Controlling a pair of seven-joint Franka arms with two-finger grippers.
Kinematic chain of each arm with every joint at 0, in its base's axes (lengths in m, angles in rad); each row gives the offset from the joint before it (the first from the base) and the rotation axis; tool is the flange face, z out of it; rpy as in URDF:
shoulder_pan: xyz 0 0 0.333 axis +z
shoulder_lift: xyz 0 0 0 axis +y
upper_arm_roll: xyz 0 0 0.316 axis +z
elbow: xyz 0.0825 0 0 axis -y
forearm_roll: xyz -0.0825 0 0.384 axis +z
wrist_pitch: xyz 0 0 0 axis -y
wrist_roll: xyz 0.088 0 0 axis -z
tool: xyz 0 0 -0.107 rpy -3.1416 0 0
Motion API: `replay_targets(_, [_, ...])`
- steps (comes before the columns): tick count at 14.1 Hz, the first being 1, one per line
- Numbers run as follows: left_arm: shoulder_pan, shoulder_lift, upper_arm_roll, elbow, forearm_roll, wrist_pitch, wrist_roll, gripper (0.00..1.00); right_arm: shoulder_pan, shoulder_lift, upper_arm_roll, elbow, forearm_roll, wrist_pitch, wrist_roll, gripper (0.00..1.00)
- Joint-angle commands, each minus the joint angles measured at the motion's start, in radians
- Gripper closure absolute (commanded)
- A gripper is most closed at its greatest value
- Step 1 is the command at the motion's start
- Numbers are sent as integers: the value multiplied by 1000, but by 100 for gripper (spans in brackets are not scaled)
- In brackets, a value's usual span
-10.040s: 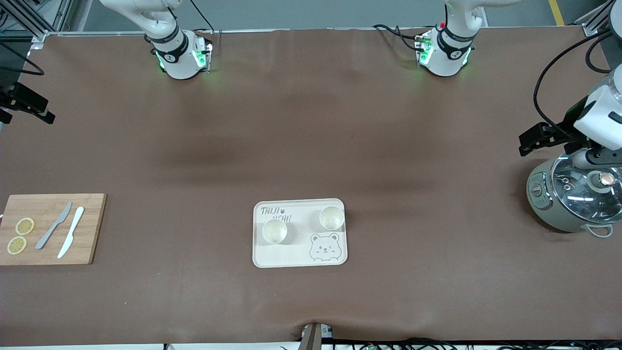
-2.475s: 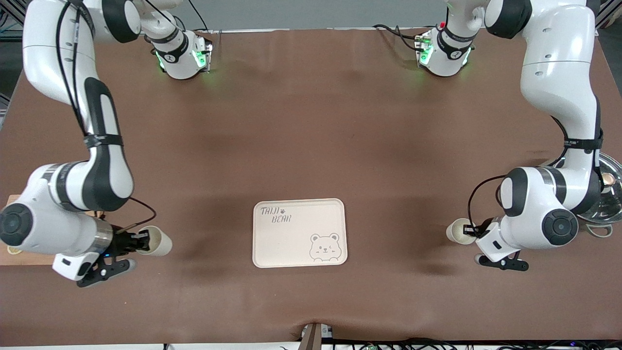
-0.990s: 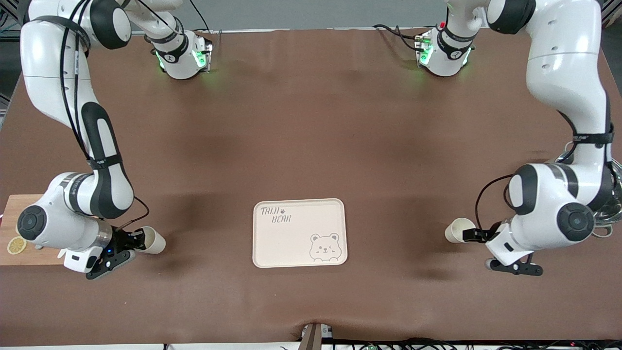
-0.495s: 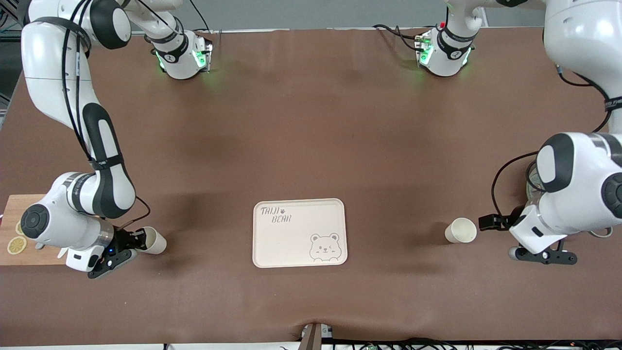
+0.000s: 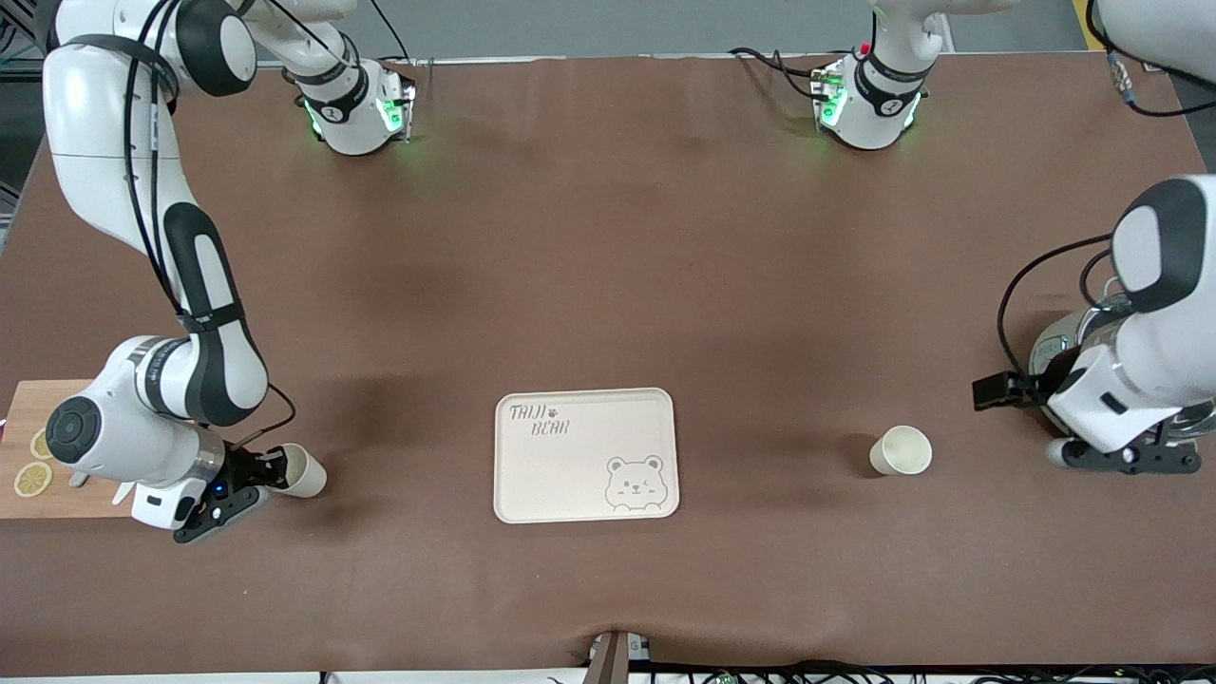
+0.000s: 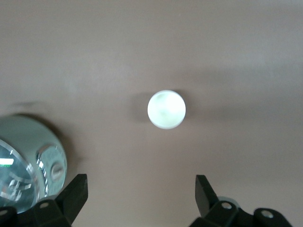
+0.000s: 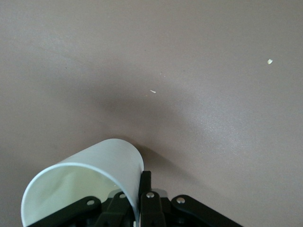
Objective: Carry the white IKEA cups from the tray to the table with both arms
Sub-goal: 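Open the left gripper and lift it away from its cup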
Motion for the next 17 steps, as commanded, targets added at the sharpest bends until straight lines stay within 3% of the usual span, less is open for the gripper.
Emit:
replay_targets(1, [4,-64,-8,-27,20,-53,-28,0,-9,-7,14,-20,21,23,-22,100])
replay_targets(4, [8,-118,-6,-27,16,-89,-17,0,-7,-7,14,-20,21,22,-21,98])
replay_targets(5, [8,-142,-8,-27,16,-120,-23,0,-6,-7,14,-20,21,22,-19,84])
replay_targets(7, [8,-182,-9,-28,14,-159,-29,0,-6,-8,14,-19,23,22,-17,38])
replay_targets(8, [8,-198,-8,-28,11,-175,-29,0,-6,-8,14,-17,23,22,-17,9])
replay_targets(9, [8,-207,-8,-34,9,-191,-31,0,-6,-8,14,-16,23,22,-16,0])
replay_targets(13, [9,-296,-6,-94,8,-200,-40,0,-3,-14,14,15,24,8,4,0])
replay_targets(17, [8,-305,-6,-88,8,-199,-42,0,-1,-19,14,79,21,-91,59,0])
